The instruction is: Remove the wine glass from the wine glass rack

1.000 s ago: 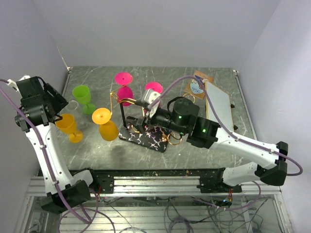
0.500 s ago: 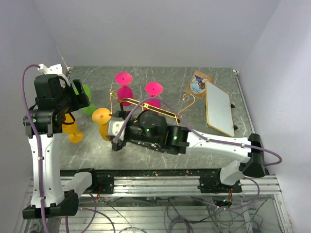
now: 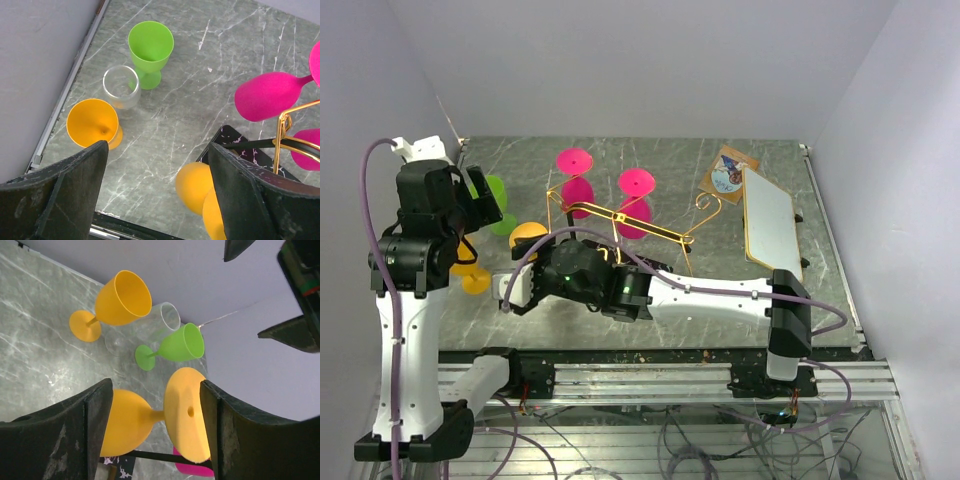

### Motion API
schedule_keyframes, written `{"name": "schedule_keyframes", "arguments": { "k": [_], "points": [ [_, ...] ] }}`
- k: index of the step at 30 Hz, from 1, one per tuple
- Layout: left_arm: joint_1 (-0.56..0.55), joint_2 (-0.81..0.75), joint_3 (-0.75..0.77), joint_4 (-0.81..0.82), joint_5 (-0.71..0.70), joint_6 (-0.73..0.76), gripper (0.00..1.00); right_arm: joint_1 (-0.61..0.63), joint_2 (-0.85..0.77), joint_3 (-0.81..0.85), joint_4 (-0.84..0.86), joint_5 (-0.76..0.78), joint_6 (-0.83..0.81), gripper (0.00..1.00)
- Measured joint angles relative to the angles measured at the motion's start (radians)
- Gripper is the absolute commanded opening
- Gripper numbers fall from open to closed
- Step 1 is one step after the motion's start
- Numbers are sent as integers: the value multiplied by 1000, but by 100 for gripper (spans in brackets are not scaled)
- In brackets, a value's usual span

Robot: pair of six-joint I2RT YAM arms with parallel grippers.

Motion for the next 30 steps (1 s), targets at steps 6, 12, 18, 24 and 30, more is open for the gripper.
{"name": "schedule_keyframes", "arguments": {
  "k": [6,12,18,24,30],
  "points": [
    [-58,-27,-20,0,-75,0,94,-8,41,20,1,22,-5,55],
    [-79,-39,-22,0,-114,0,94,-27,42,19,9,18,34,44],
    [-80,-38,-22,0,-121,0,94,-50,35,9,29,12,76,32],
    [-80,-38,-22,0,-128,0,94,-57,21,8,34,-14,94,22],
    [-80,-38,-21,0,-134,0,94,-57,-3,7,35,-47,103,15]
  ]
}}
